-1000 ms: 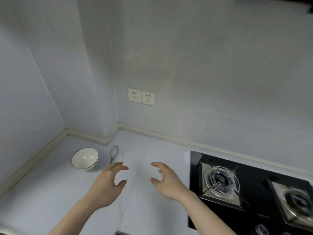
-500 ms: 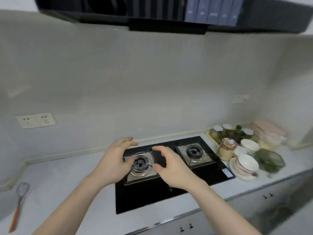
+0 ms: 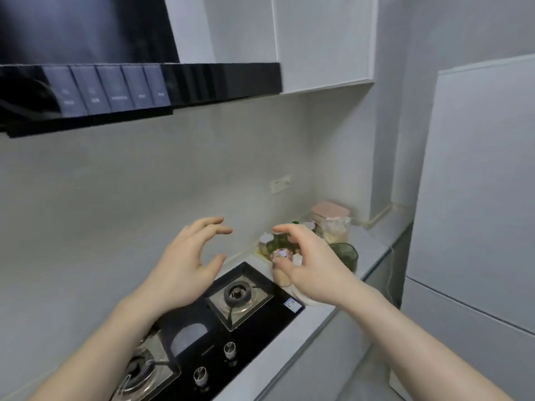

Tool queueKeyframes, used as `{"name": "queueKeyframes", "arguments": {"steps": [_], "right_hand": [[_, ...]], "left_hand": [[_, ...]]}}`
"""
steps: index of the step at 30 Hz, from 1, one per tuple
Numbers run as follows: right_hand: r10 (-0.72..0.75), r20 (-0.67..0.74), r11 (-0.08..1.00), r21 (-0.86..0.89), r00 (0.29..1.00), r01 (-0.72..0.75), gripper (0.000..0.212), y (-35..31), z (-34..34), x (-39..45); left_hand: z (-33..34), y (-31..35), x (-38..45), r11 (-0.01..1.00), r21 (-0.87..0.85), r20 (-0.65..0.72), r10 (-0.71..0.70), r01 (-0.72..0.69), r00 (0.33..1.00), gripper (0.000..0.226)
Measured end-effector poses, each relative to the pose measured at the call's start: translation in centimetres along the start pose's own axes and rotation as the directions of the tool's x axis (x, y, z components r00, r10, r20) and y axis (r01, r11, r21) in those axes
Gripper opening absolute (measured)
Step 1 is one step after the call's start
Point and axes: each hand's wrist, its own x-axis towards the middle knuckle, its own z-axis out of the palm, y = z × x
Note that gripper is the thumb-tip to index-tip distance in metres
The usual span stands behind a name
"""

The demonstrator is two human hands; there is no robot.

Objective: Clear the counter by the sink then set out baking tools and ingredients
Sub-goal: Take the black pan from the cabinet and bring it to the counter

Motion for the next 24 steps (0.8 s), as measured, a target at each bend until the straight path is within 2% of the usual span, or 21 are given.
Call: {"name": "queueKeyframes", "arguments": {"steps": [6, 11, 17, 24], "right_hand": [[-0.005, -0.132, 0.998, -0.06, 0.991, -0.003, 0.05, 5.8, -9.0, 3.6], [-0.014, -0.163, 0.993, -0.119, 0.986, -0.005, 0.049, 10.1, -15.8, 8.1], [-0.047, -0.22, 0.985, -0.17, 0.974, 0.009, 0.049, 13.8, -21.3, 11.8], [-0.07, -0.279, 0.984, -0.176, 0.958, 0.02, 0.047, 17.2, -26.6, 15.3]], "left_hand": [[3.5, 4.6, 11.0, 0.988, 0.0, -0.047, 0.153, -0.154, 0.987, 0.039], [7.4, 8.1, 19.9, 0.971, -0.036, -0.104, 0.231, -0.236, 0.967, 0.042], [10.9, 10.9, 28.3, 0.944, -0.04, -0.138, 0.319, -0.327, 0.938, 0.04], [14.1, 13.7, 35.1, 0.927, -0.044, -0.131, 0.363, -0.372, 0.922, 0.04]]}}
